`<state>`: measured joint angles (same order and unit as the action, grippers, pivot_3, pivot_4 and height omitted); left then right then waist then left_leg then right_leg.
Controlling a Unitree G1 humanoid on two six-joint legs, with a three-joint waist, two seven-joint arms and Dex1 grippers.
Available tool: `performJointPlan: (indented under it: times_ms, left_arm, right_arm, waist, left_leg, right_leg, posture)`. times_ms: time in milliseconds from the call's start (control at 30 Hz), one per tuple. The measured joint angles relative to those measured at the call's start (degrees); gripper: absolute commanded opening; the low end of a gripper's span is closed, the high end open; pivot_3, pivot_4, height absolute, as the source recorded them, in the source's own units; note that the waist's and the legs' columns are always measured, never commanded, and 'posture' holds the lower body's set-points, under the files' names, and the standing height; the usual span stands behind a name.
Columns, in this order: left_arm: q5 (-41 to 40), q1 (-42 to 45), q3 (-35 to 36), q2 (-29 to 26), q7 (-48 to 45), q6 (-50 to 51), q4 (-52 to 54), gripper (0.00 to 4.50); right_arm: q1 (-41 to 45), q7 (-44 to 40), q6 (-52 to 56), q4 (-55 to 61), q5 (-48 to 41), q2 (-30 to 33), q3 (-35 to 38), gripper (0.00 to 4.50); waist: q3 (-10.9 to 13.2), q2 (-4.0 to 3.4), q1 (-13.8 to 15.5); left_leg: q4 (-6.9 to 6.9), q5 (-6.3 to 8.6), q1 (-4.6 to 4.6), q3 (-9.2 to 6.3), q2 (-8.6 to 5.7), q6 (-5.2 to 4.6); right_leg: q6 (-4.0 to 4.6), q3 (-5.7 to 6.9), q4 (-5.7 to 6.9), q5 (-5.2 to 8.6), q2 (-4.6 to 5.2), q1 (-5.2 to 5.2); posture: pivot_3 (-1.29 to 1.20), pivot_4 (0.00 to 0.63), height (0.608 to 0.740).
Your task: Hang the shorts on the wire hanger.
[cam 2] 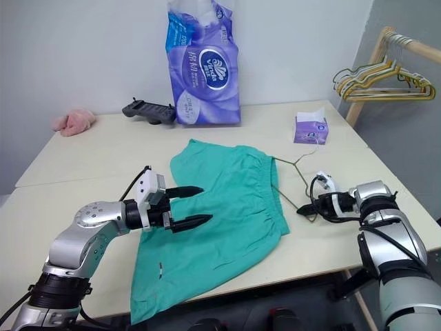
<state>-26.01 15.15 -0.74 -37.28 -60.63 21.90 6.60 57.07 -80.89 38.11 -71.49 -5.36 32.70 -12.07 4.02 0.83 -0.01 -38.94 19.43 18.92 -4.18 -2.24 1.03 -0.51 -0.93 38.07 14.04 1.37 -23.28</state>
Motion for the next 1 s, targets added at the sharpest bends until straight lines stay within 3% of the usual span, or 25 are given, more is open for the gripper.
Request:
performJointPlan:
  times_ms: [200, 333, 567, 733, 1000]
  left_arm:
    - [1.56, 2.15, -0.15, 0.20, 0.10, -1.33, -3.05, 4.49]
    - [4.96, 11.52, -0.37, 1.19, 1.04, -5.80, -11.25, 4.49]
    - [9.48, 35.12, -1.28, 2.87, -1.79, -14.09, -27.83, 4.49]
    - [11.52, 46.42, -2.81, 2.76, -9.14, -17.63, -39.27, 4.49]
    - [19.95, 62.24, -7.42, 0.41, -20.96, -23.78, -62.31, 4.49]
  right_arm:
    - [-0.37, -1.34, 0.15, 6.11, -0.08, 4.44, 2.06, 0.00]
    - [-4.61, 0.51, -1.46, 19.55, -0.39, 5.85, 3.21, 0.00]
    - [-9.28, 10.81, -7.86, 39.69, 0.50, 4.21, 3.90, 0.00]
    - [-11.13, 16.58, -16.21, 45.46, 4.66, 3.96, 1.72, 0.00]
    - [-11.56, 20.05, -23.43, 48.55, 8.59, 3.88, 0.35, 0.00]
  waist:
    - [0.08, -0.12, -0.02]
    - [0.07, -0.11, -0.03]
    - [0.07, -0.08, -0.24]
    - [0.03, -0.03, -0.50]
    - [0.02, -0.04, -1.49]
  left_leg:
    - [0.00, 0.01, 0.01, 0.00, 0.00, -0.01]
    - [-0.01, 0.00, 0.01, -0.04, 0.01, -0.01]
    - [0.00, -0.15, 0.20, 0.04, -0.04, 0.29]
    - [-0.12, -0.20, 0.93, 0.06, -0.06, 0.35]
    - [-0.08, -0.21, 0.97, 0.08, -0.09, 0.36]
  right_leg:
    - [0.00, 0.04, 0.02, 0.00, 0.00, -0.01]
    - [0.00, 0.09, 0.04, 0.00, -0.02, 0.01]
    - [-0.04, -0.01, -0.08, -0.01, 0.01, -0.20]
    - [-0.05, 0.00, 0.11, -0.02, 0.01, -0.95]
    - [-0.06, 0.02, 0.07, -0.02, -0.08, -0.98]
  posture:
    - [0.05, 0.044, 0.740]
    - [0.03, 0.042, 0.740]
    - [0.01, 0.035, 0.740]
    - [0.01, 0.025, 0.740]
    - [0.00, 0.008, 0.740]
